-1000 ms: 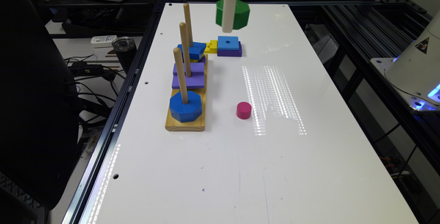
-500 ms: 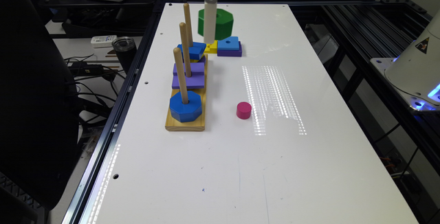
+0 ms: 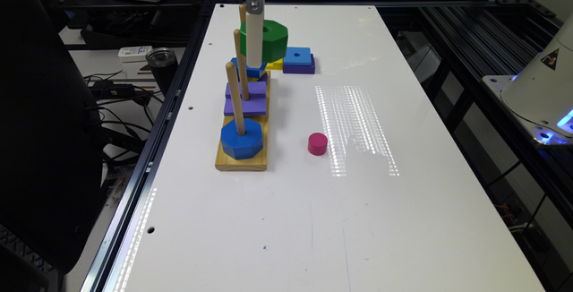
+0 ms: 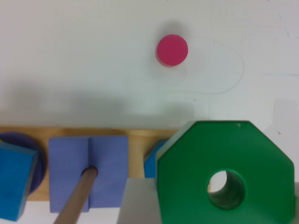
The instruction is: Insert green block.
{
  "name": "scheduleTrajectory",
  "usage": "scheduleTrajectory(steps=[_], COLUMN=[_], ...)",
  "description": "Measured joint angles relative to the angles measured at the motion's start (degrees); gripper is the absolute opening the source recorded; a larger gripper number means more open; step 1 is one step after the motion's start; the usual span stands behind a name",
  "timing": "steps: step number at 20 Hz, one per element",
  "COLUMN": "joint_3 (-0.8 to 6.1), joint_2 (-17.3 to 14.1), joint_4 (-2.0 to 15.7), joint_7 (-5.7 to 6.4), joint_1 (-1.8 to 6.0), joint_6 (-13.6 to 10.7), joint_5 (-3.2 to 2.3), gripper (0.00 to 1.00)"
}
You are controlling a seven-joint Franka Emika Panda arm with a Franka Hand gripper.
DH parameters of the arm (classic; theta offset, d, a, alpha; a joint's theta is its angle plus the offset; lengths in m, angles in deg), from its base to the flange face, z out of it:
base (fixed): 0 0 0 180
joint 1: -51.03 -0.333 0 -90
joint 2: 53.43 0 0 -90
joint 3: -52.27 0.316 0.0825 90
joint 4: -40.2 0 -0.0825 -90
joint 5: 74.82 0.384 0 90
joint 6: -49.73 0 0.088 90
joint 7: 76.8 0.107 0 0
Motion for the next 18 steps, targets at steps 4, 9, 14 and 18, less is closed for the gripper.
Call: scheduleTrajectory(steps=[4,9,14,18], joint_3=[0.31,0.44,0.51,0.52], joint_2=[-0.69,-1.14,-1.26,-1.26], joint_4=[0.83,1.38,1.57,1.57], joint_7=[0.55,0.64,0.66,0.67], joint_1=[-0.04,-0.05,-0.04,-0.04], joint_6=[-0.07,-0.14,-0.18,-0.18], joint_5=[-0.34,-0.39,-0.41,-0.41], gripper=[0.0,0.0,0.0,0.0])
